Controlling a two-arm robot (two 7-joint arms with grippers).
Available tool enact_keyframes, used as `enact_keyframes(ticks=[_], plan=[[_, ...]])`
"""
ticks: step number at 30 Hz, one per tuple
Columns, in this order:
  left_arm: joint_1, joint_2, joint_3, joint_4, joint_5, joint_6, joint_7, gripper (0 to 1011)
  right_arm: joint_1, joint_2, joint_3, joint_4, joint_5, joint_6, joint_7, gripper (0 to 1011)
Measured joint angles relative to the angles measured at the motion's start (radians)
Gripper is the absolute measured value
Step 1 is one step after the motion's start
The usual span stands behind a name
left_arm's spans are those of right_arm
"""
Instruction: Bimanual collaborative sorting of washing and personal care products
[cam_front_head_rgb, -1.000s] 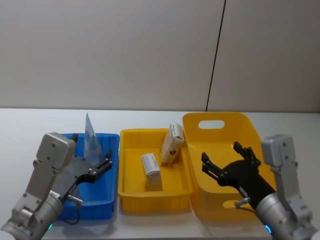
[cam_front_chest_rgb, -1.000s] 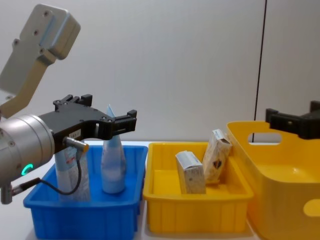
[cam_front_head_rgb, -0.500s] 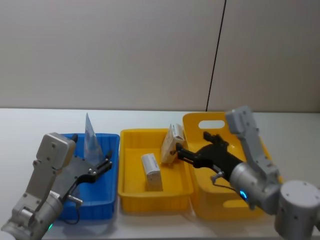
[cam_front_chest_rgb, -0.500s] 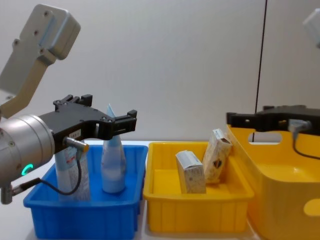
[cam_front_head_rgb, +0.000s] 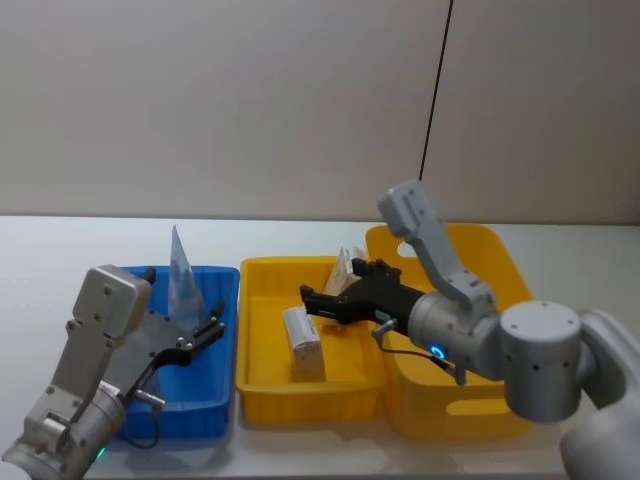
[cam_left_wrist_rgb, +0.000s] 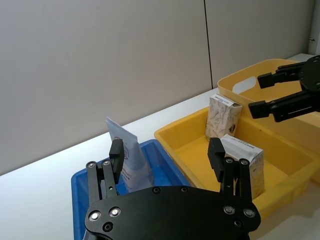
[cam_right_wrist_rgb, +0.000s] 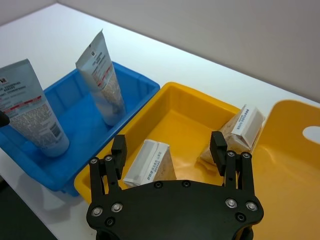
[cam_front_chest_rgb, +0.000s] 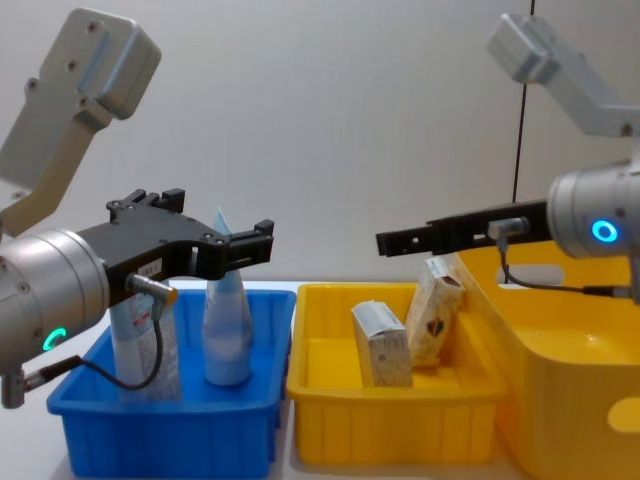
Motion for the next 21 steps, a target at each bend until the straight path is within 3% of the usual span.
enact_keyframes(ticks=[14,21], plan=[[0.000,0.000,0.000,0.000,0.000,0.000,0.000,1001,0.061,-0.025,-0.067,0.019,-0.074,0.138,-0.056,1002],[0.000,0.000,0.000,0.000,0.000,0.000,0.000,1001,0.083,-0.053,-0.081,0.066,-0.102,0.168,-0.090,1002]])
